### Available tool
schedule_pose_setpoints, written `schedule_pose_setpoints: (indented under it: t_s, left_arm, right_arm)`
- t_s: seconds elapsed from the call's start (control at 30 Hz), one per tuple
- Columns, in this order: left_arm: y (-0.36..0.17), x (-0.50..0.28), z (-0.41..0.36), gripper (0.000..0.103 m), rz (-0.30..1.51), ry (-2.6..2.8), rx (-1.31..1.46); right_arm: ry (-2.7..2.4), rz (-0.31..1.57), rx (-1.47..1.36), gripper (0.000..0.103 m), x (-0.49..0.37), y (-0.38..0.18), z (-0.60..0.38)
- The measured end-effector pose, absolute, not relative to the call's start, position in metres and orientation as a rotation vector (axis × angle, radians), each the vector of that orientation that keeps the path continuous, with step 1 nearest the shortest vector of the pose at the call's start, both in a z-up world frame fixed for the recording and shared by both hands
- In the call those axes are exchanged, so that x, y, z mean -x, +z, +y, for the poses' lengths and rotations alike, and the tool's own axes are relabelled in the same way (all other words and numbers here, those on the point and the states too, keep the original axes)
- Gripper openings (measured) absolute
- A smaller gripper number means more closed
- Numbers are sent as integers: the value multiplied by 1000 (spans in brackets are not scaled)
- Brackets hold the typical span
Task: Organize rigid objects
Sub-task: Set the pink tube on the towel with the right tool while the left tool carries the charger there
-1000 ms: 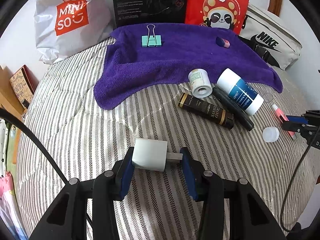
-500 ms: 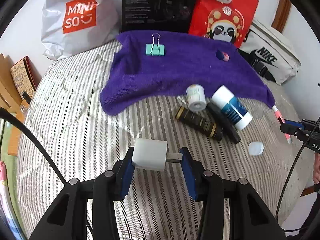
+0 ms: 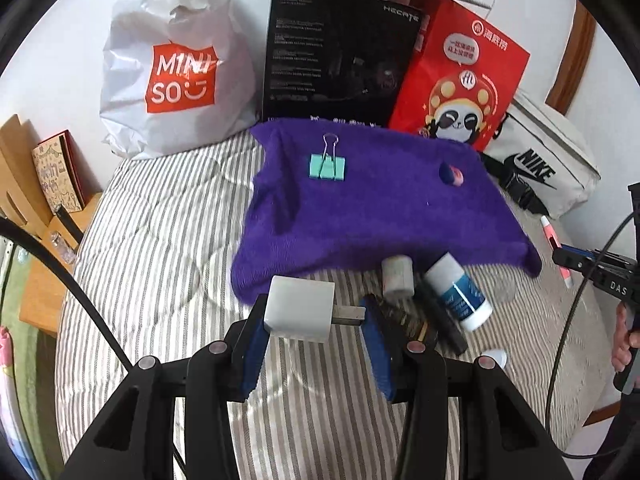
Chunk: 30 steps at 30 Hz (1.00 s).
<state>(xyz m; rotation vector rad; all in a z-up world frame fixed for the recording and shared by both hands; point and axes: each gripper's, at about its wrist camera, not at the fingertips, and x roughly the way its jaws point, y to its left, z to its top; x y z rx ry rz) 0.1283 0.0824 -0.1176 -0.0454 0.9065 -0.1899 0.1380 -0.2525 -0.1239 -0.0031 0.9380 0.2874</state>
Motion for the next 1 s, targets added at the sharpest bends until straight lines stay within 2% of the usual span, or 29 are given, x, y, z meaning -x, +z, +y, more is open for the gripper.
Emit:
schedule_pose_setpoints:
  t_s: [0.43, 1.0]
  left_arm:
    - [-116, -162, 90, 43, 898, -182, 86]
    - [-133, -180, 88, 43, 935, -220, 85]
  right_arm:
    - [227, 968, 1, 16, -217, -133, -250]
    - [80, 1094, 64, 16, -299, -187, -227]
